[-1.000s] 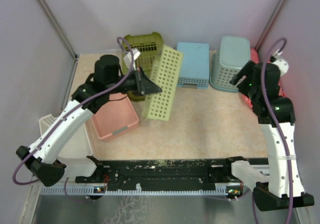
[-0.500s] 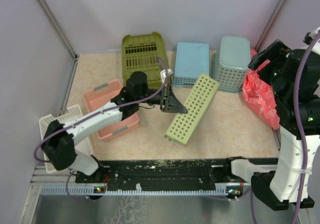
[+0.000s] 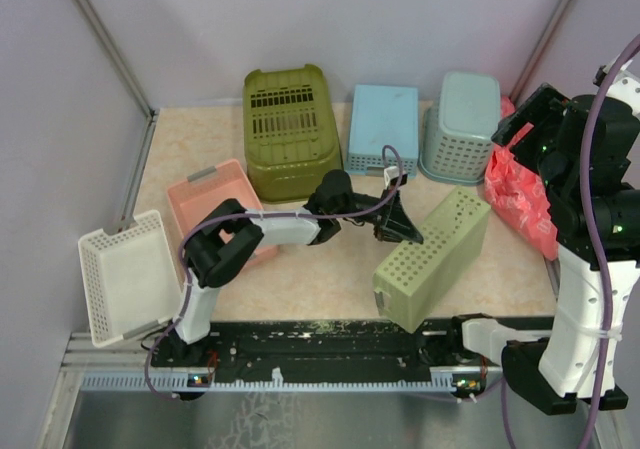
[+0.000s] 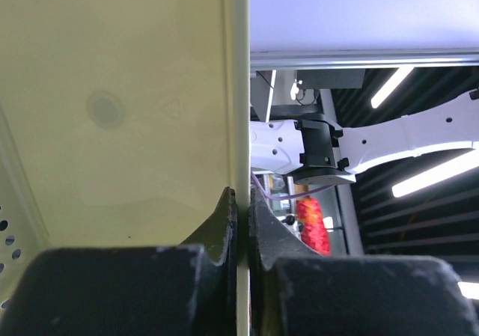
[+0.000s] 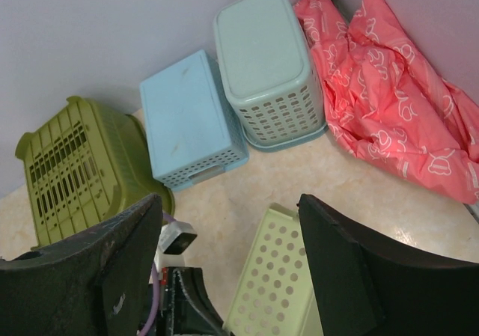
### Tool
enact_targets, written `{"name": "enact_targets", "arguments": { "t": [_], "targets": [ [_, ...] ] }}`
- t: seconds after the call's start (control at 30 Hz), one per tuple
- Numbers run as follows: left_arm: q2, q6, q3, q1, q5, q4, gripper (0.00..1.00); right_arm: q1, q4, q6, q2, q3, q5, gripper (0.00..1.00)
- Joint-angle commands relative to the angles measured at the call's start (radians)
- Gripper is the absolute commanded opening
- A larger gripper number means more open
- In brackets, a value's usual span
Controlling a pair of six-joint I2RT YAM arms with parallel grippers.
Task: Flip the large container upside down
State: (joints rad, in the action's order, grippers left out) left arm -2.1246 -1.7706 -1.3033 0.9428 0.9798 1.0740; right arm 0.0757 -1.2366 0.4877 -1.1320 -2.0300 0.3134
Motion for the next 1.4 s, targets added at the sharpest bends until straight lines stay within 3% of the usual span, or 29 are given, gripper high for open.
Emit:
{"name": "enact_targets", "arguments": {
  "t": [0.0, 0.13, 0.2, 0.27, 0.37, 0.5, 0.7, 0.87, 0.97, 1.1, 1.17, 1.37],
  "targets": [
    [-0.039, 0.024, -0.027, -0.022, 0.032, 0.027, 0.00, -0.004, 0.021, -0.031, 0.019, 0.008, -0.003, 0.73],
    [-0.014, 0.448, -0.054, -0.075, 0.020, -0.475, 0.09, -0.004, 0.026, -0.041, 0.029, 0.029, -0.011, 0.73],
    [-0.006, 0.577, -0.091, -0.099, -0.005, -0.635, 0.18, -0.004, 0.023, -0.049, 0.027, 0.032, -0.012, 0.73],
    [0.000, 0.681, -0.117, -0.117, -0.038, -0.749, 0.30, -0.004, 0.023, -0.055, 0.027, 0.036, -0.013, 0.73],
    [-0.007, 0.817, -0.179, -0.133, -0.094, -0.934, 0.39, -0.004, 0.029, -0.057, 0.031, 0.055, -0.020, 0.73],
    [-0.020, 0.958, -0.280, -0.145, -0.177, -1.162, 0.69, -0.004, 0.038, -0.061, 0.032, 0.075, -0.032, 0.73],
    [-0.002, 1.186, -0.553, -0.149, -0.391, -1.522, 0.97, -0.004, 0.019, -0.103, 0.029, 0.140, -0.089, 0.73],
    [0.105, 1.292, -0.665, -0.181, -0.596, -1.677, 1.00, -0.004, 0.013, -0.110, 0.052, 0.299, -0.135, 0.74],
    [0.199, 1.312, -0.653, -0.215, -0.683, -1.740, 1.00, -0.004, 0.021, -0.099, 0.065, 0.423, -0.169, 0.74],
    [0.393, 1.285, -0.549, -0.216, -0.800, -1.818, 1.00, 0.009, 0.078, -0.080, 0.089, 0.610, -0.340, 0.73],
    [0.520, 1.242, -0.453, -0.216, -0.846, -1.812, 1.00, 0.075, 0.113, -0.047, 0.095, 0.692, -0.342, 0.73],
    [0.806, 1.122, -0.193, -0.214, -0.992, -1.827, 1.00, 0.446, 0.214, 0.091, -0.052, 0.745, -0.183, 0.73]
  ]
}}
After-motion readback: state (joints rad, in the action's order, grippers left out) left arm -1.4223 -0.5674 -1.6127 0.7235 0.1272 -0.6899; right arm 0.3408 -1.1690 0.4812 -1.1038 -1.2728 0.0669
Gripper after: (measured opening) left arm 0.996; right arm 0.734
